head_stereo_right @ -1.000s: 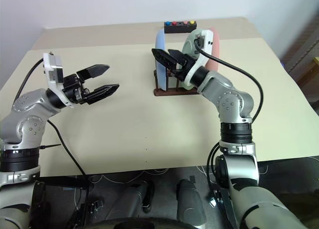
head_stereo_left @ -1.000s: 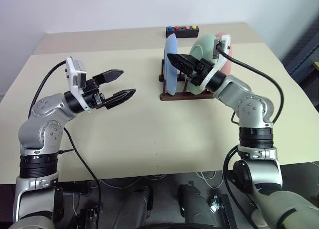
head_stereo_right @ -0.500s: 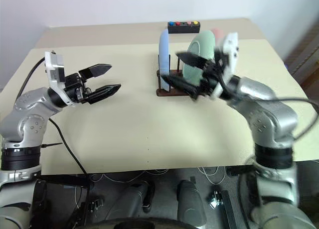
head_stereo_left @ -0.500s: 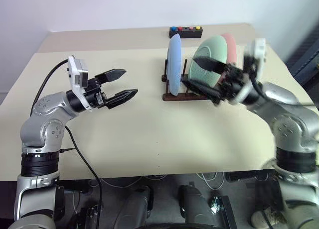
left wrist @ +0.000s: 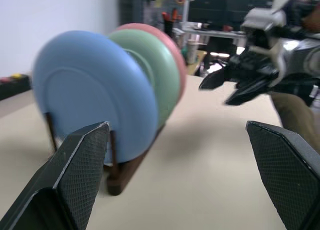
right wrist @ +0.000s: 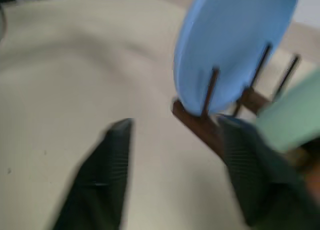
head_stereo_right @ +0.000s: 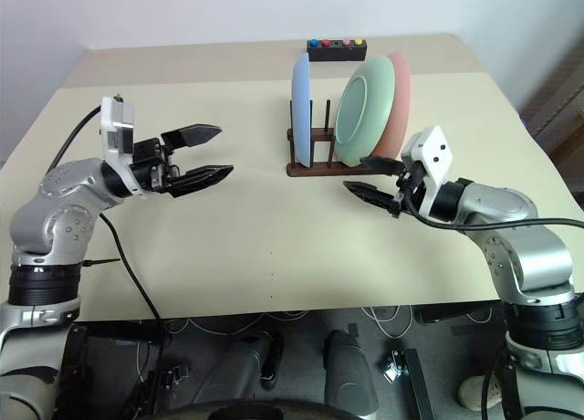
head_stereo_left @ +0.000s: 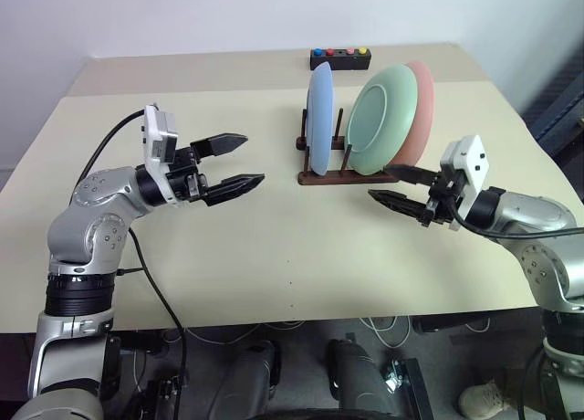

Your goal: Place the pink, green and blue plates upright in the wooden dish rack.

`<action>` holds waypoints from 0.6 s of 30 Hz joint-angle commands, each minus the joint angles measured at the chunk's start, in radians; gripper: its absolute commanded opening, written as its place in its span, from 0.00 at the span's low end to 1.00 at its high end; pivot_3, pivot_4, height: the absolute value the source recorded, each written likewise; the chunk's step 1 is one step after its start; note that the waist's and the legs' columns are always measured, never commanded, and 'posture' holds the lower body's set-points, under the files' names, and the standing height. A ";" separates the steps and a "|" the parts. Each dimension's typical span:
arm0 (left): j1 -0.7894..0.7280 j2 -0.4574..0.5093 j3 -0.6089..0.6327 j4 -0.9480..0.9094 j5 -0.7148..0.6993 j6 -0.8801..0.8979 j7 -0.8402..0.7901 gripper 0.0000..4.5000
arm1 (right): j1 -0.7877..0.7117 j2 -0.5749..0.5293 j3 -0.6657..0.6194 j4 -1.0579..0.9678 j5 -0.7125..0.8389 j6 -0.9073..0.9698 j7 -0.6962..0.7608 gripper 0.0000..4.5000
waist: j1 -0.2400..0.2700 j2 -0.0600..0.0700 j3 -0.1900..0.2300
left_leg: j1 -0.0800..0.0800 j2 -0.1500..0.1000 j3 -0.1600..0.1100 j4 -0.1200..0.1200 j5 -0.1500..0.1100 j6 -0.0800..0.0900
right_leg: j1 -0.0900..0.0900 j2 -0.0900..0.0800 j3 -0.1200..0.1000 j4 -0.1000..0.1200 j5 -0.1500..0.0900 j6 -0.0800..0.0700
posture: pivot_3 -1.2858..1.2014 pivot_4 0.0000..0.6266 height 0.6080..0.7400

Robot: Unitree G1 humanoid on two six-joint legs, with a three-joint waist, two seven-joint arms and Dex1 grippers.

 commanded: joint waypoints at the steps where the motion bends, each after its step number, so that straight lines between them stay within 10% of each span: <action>1: -0.012 -0.007 -0.005 -0.041 -0.018 0.003 0.004 1.00 | -0.009 -0.017 -0.008 0.016 -0.083 -0.070 -0.031 0.13 | -0.002 0.000 0.000 | 0.000 0.000 0.000 0.000 0.000 0.000 | 0.000 0.000 0.000 0.000 0.000 0.000 | 0.52 0.24 1.00; 2: -0.015 -0.007 -0.006 -0.038 -0.016 0.003 0.003 1.00 | -0.020 -0.011 -0.001 0.035 -0.109 -0.089 -0.042 0.01 | -0.005 0.000 0.000 | 0.000 0.000 0.000 0.000 0.000 0.000 | 0.000 0.000 0.000 0.000 0.000 0.000 | 0.52 0.24 1.00; 18: -0.017 0.006 0.003 -0.054 -0.007 -0.005 0.022 1.00 | -0.159 0.053 0.093 0.238 -0.367 -0.304 -0.151 0.01 | -0.006 0.000 0.000 | 0.000 0.000 0.000 0.000 0.000 0.000 | 0.000 0.001 0.000 0.001 0.000 0.000 | 0.52 0.24 1.00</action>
